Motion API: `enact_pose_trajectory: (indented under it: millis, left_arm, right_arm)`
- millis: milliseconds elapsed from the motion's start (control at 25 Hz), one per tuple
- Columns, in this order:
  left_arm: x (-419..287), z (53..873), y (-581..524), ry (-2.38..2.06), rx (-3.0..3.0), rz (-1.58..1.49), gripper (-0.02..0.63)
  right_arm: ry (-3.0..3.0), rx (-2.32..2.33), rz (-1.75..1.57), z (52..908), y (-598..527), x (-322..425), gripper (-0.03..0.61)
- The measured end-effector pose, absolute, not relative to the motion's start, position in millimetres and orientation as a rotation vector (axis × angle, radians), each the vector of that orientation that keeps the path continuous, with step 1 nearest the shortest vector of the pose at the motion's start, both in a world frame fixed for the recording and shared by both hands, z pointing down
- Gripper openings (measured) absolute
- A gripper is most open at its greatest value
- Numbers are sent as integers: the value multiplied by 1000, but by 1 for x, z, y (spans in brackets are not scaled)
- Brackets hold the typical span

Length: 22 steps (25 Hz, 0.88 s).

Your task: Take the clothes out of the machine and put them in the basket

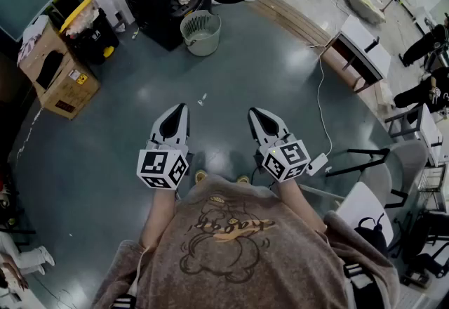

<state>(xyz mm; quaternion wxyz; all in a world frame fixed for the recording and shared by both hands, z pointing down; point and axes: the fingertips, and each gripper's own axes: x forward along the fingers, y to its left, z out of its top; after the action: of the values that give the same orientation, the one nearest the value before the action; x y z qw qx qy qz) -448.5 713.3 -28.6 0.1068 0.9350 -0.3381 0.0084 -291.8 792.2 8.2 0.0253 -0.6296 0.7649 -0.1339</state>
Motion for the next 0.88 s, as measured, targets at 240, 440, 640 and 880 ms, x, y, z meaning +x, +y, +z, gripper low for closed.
enact_pose_trajectory:
  millis: [240,440,640,880]
  left_arm:
    - [-444,-22,700,-982,2749,28,6]
    - [-452,-17,673,-948,2769,52,6]
    - [-463,-7,642,-917,2788,69,6]
    - [-454,-5,598,-886,2811,80,6]
  right_arm:
    - [2345,-1978,-442,14,782,-287,-3]
    - [2334,-2016,-444,18,761,-296,-3]
    - [2282,-2069,-463,29,747,-308,-3]
    - [2220,-2122,-481,35,717,-301,-3]
